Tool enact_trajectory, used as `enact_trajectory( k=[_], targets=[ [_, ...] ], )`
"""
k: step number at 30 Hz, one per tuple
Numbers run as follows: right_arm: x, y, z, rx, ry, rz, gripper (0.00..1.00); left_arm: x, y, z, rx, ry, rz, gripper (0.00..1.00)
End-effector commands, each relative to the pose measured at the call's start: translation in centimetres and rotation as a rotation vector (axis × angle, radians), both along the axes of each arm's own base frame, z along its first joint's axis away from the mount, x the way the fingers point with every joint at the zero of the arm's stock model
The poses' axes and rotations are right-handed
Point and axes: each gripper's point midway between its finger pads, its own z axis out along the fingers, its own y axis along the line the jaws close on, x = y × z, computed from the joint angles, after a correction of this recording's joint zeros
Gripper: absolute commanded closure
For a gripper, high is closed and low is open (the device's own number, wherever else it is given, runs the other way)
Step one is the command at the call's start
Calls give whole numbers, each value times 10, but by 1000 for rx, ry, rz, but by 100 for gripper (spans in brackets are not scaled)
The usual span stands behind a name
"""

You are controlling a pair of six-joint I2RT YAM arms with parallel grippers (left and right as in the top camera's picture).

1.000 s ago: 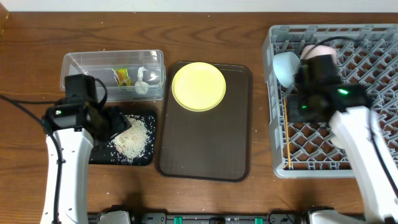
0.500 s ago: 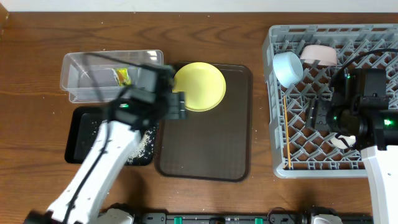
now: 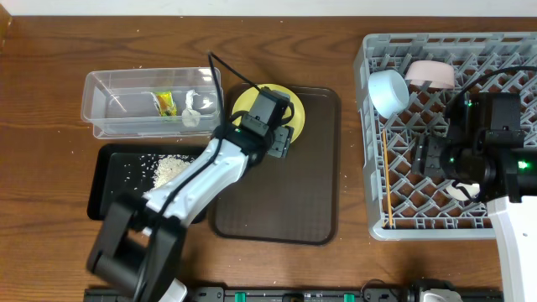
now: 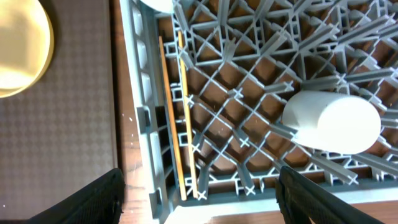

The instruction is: Sort waste into correct bins and load items into the dishwasher rack

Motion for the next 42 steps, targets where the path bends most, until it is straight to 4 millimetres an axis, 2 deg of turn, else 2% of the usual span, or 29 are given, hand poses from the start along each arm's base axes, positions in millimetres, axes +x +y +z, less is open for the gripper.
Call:
enact_trajectory(
  k=[1, 5, 11, 18, 21, 25, 29, 33, 36, 42],
  targets=[
    [-4, -2, -2, 1, 17, -1, 23, 7, 6, -20, 36, 15, 35, 36],
    [-5, -2, -3, 1, 24, -1, 23, 9, 4, -40, 50, 38, 35, 36],
    [-7, -2, -4, 2, 33, -1, 23, -2, 1, -55, 39, 106, 19, 37],
    [-4, -2, -3, 1, 20, -1, 22, -50, -36, -60, -169, 347, -67, 41],
    [-3, -2, -2, 1, 16, -1, 22, -73, -48, -60, -205, 433, -116, 41],
    [-1, -2, -1, 1, 5, -1, 20, -98, -51, -64, -168, 508, -143, 41],
    [2, -2, 0, 4, -6, 1, 18, -107, -49, -64, -152, 533, -145, 41],
    [11, 17, 4, 67, -46, 92, 18, -101, -43, -48, -165, 500, -131, 39],
    [24, 34, 8, 113, -91, 152, 18, -91, -33, -25, -164, 431, -107, 37],
    [48, 81, 9, 185, -150, 299, 18, -82, 12, 34, -124, 283, -7, 35]
  ],
)
